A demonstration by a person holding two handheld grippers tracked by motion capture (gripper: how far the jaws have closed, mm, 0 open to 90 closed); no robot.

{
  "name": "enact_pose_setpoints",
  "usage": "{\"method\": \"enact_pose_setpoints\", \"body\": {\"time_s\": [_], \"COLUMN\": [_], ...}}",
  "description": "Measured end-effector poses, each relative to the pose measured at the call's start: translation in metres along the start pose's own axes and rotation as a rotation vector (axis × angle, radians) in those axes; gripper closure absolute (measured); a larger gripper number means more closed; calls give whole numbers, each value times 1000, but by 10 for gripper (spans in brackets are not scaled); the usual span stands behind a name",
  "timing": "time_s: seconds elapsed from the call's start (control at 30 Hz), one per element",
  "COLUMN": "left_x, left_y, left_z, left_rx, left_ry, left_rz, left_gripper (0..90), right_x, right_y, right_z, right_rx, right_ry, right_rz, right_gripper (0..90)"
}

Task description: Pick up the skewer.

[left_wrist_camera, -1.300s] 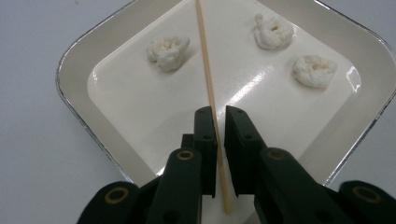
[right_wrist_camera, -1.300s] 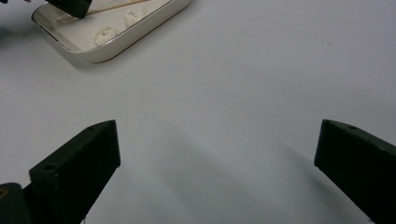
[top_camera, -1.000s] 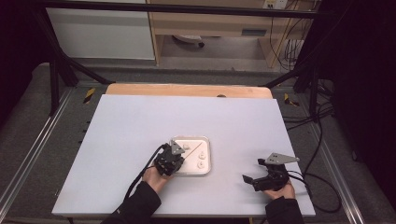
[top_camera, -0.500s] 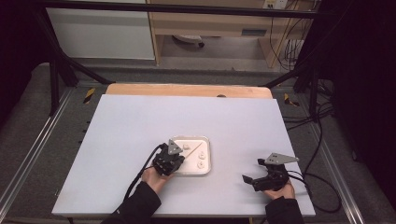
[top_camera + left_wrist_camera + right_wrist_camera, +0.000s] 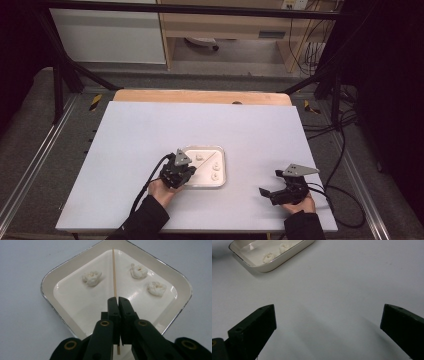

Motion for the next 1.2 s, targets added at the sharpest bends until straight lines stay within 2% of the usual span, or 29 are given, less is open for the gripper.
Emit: {"method": "enact_pose_setpoints", "body": {"time_s": [0.23, 0.8, 1.2], "left_x": [1, -10, -29], "left_y": [8, 15, 17], "left_z": [2, 7, 21], "left_rx": [-13, -13, -1], "left_ry": [1, -49, -123], "left_rz": [-29, -105, -158], "left_gripper": [886, 886, 886], "right_x": [3, 25, 43], "right_y": [-1, -13, -23], "right_z": [3, 22, 32], "right_rx": [2, 32, 85], "right_ry": [18, 163, 322], "right_rz": [-5, -8, -13], "right_gripper": [10, 13, 20]}}
Point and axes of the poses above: each handheld gripper's, and its own axes: y roughly backward along the jaws, z roughly out of its top, x roughly to its left, the point moved 10 cm from there along -y, roughly forward along the jaws, and after that the axes turned 7 degrees about -x, right-handed, at the moved point
